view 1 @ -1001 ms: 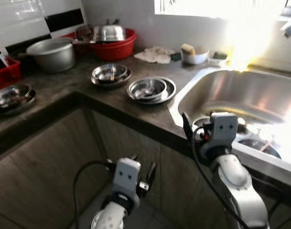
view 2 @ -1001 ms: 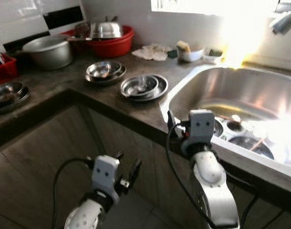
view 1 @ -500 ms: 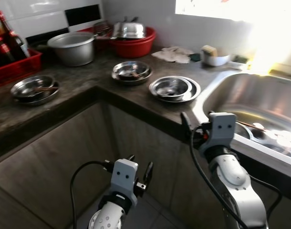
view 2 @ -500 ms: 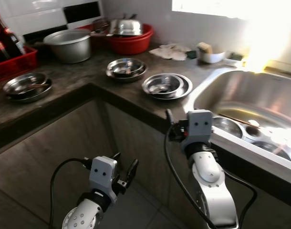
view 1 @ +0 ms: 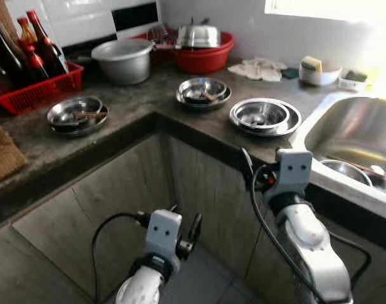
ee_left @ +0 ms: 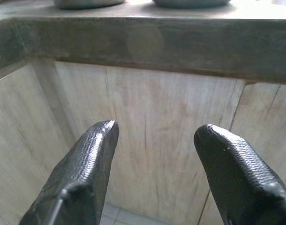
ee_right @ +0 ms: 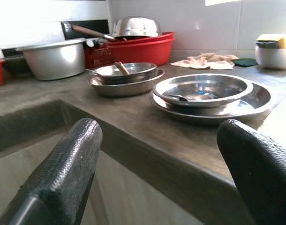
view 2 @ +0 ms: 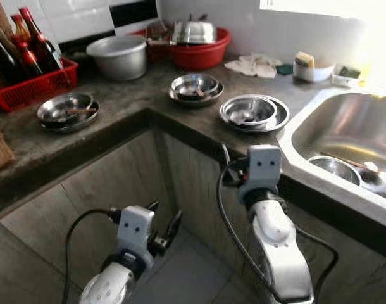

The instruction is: Kitchen organization

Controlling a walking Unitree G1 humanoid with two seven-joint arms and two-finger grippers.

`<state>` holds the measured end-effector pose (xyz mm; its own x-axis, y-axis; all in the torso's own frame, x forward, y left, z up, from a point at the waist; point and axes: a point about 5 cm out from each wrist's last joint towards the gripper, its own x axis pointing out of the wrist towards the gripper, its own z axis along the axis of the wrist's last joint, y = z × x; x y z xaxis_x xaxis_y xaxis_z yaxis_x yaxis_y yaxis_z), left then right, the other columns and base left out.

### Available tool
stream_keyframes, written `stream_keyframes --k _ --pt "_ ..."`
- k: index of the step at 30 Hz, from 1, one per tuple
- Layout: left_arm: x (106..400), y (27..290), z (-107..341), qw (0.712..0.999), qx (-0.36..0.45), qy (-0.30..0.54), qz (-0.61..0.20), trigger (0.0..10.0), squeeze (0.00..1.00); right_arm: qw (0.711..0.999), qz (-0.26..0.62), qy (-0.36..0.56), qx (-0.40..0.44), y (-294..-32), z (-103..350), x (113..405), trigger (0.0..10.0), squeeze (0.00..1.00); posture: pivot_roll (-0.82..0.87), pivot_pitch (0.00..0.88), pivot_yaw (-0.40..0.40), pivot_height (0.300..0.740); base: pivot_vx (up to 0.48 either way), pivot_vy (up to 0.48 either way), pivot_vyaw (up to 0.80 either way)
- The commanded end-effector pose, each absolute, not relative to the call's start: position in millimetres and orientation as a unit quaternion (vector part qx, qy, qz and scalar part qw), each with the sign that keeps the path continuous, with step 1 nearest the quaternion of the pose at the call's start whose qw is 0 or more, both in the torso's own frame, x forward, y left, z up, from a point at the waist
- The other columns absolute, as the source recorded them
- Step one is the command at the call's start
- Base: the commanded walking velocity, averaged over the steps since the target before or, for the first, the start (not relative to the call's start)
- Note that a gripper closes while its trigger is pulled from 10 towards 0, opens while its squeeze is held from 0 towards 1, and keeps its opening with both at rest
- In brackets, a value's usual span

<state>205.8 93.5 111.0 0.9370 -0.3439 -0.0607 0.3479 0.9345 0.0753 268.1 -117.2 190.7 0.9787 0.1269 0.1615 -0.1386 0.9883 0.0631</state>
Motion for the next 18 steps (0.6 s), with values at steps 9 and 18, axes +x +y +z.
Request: stream_keyframes --k 9,18 --pt "204.8 86.6 113.8 0.981 0.040 0.018 -0.190 10.0 0.00 0.995 0.058 -0.082 0.026 -121.8 191.4 268.5 10.0 0.00 0.02 0.068 0.012 0.740 0.000 0.000 -0.36" --pt "204.3 86.1 113.0 0.980 0.041 0.017 -0.192 10.0 0.00 0.994 0.056 -0.090 0.025 -123.6 193.9 271.1 10.0 0.00 0.02 0.061 0.010 0.740 0.268 0.000 0.00"
